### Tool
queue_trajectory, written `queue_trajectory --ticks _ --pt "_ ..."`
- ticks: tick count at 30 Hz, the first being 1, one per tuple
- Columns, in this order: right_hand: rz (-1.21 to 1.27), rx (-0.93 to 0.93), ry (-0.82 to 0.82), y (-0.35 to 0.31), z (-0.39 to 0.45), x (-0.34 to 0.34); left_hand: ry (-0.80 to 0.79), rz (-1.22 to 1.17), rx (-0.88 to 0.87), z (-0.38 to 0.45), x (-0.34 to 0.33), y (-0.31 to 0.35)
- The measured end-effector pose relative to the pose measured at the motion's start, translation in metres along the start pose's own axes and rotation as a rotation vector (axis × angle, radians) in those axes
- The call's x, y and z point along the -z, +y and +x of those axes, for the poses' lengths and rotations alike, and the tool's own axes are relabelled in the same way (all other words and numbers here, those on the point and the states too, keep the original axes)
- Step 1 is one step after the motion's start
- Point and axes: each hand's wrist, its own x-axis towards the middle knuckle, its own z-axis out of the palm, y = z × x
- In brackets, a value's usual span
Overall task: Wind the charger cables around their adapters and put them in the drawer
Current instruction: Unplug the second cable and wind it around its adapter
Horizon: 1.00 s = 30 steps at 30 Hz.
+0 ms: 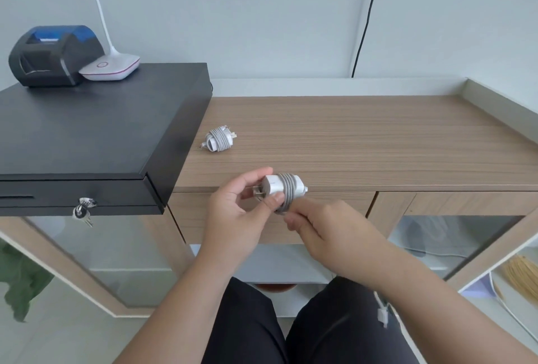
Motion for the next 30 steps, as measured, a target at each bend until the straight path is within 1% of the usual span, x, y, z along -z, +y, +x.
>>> queue_trajectory --ticks 2,5,10,12,15,17,21,28,30 --pt "-0.027 0.022 0.046 0.002 0.003 0.011 -0.020 0.143 -0.056 -0.001 0.002 0.002" --pt "-0.042 0.072 0.113 0.007 0.009 0.020 -0.084 0.259 -0.104 -0.003 0.002 0.008" --pt "-0.051 0.146 0.175 0.021 0.017 0.028 -0.211 0.294 -0.106 -0.003 0.010 0.018" --pt "0.008 0.164 0.161 0.027 0.021 0.031 -0.270 0.287 -0.115 -0.003 0.013 0.019" --pt "0.251 0.158 0.080 0.034 0.026 0.032 -0.349 0.180 -0.075 0.000 0.019 0.014" --pt "0.410 0.137 0.060 0.038 0.029 0.031 -0.404 0.108 -0.059 0.001 0.022 0.014" --pt "0.569 0.081 0.064 0.048 0.032 0.021 -0.506 -0.058 -0.071 0.000 0.023 0.017" --pt "0.991 -0.096 -0.006 0.044 0.017 -0.016 -0.443 -0.326 0.003 0.002 0.015 0.010" --pt "1.080 -0.159 -0.016 0.036 0.013 -0.024 -0.394 -0.422 0.036 0.002 0.010 0.009"
